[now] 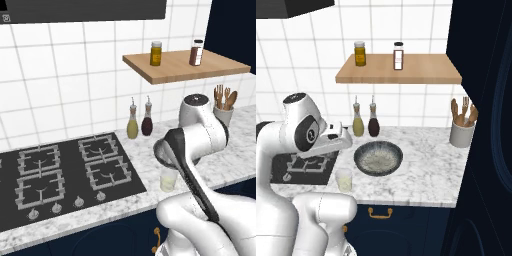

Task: Grab a lemon wedge from the fridge and one ice cube from the ice bowl, and put them in the glass of lemonade.

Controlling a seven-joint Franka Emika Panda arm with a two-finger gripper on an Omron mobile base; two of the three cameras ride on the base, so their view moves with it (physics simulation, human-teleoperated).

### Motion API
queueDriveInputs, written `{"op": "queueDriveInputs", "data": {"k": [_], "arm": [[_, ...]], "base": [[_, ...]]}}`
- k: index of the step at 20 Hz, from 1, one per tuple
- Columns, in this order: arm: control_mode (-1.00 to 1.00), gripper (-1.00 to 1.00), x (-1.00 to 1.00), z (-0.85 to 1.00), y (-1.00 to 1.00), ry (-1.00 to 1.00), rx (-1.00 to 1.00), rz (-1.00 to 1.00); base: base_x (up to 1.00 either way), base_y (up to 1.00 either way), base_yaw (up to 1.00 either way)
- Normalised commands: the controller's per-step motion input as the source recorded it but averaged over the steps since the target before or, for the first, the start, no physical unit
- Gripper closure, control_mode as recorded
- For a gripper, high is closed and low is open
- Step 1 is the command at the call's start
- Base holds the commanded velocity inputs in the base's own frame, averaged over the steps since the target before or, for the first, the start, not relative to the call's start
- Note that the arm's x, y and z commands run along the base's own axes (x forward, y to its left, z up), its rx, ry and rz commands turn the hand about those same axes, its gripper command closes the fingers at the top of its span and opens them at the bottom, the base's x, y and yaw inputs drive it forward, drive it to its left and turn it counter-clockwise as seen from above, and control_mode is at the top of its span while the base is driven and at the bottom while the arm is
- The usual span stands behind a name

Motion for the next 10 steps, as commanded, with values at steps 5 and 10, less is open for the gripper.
{"op": "queueDriveInputs", "data": {"k": [5, 10], "arm": [[-1.0, 1.0, -0.92, 0.03, 0.18, -0.07, 0.12, -0.04], [-1.0, -1.0, -0.49, 0.34, 0.36, -0.19, 0.0, 0.0]], "base": [[0.0, 0.0, 0.0], [0.0, 0.0, 0.0]]}}
